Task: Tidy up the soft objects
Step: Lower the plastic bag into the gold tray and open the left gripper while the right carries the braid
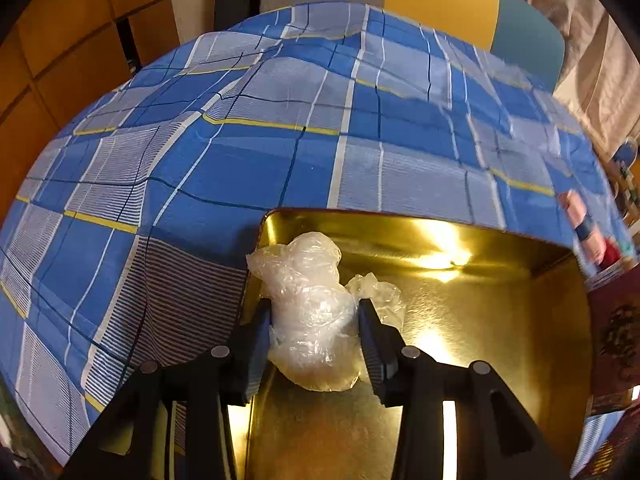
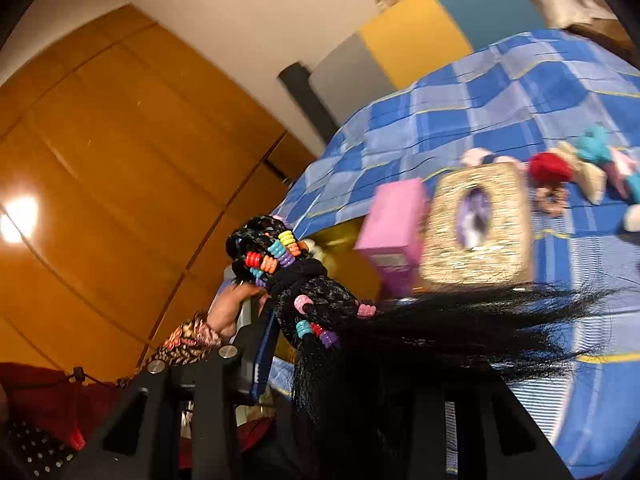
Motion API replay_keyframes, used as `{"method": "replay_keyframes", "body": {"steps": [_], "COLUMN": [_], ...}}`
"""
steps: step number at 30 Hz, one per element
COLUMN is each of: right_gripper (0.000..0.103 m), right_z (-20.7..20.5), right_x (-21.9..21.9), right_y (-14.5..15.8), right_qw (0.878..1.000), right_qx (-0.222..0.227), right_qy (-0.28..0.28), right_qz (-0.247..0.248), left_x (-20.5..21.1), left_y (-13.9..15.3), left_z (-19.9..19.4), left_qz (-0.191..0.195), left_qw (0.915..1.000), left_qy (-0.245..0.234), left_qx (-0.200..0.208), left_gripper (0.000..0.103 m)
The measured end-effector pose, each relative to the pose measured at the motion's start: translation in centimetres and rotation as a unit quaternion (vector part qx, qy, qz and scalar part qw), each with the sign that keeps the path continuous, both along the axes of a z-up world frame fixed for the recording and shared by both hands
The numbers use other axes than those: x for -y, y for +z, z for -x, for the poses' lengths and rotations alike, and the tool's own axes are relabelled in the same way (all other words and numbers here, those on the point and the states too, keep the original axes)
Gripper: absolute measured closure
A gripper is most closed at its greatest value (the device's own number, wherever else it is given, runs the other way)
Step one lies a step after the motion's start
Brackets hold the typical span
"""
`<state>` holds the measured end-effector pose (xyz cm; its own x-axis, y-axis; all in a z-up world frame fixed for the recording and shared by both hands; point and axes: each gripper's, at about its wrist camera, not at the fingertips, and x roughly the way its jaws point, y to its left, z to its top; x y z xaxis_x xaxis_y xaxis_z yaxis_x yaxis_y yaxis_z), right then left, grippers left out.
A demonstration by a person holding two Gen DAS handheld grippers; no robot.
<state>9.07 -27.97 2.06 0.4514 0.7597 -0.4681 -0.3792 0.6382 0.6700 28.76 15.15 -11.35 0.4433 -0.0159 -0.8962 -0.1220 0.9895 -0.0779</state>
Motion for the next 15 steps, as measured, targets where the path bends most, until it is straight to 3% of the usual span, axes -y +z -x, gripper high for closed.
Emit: {"method": "replay_keyframes", "body": {"steps": [5,11,15], "right_gripper": [0.063,0.063,0.063], "right_z": [-0.9,-2.0,-2.4], "right_x": [-5.0,-8.8,-10.4], "right_y": [-1.5,-3.0,-3.7], "right_qw": [0.999,0.996,0.995], "right_qx": [-0.015,-0.031,-0.045], "right_qy": [0.048,0.078,0.084], "right_qz": [0.001,0.000,0.007], "left_x": [-1.9,-1.7,-2.1], "left_y": [1.7,1.7,2.5], "left_z": [1.0,0.4,1.5], "left_qz": [0.047,0.026,0.046], "left_qw": [0.9983,0.9992,0.9975], "left_qy": [0.011,-0.005,0.002], "left_qx": [0.031,0.029,0.054], "left_gripper": [0.056,0.056,0.056]}}
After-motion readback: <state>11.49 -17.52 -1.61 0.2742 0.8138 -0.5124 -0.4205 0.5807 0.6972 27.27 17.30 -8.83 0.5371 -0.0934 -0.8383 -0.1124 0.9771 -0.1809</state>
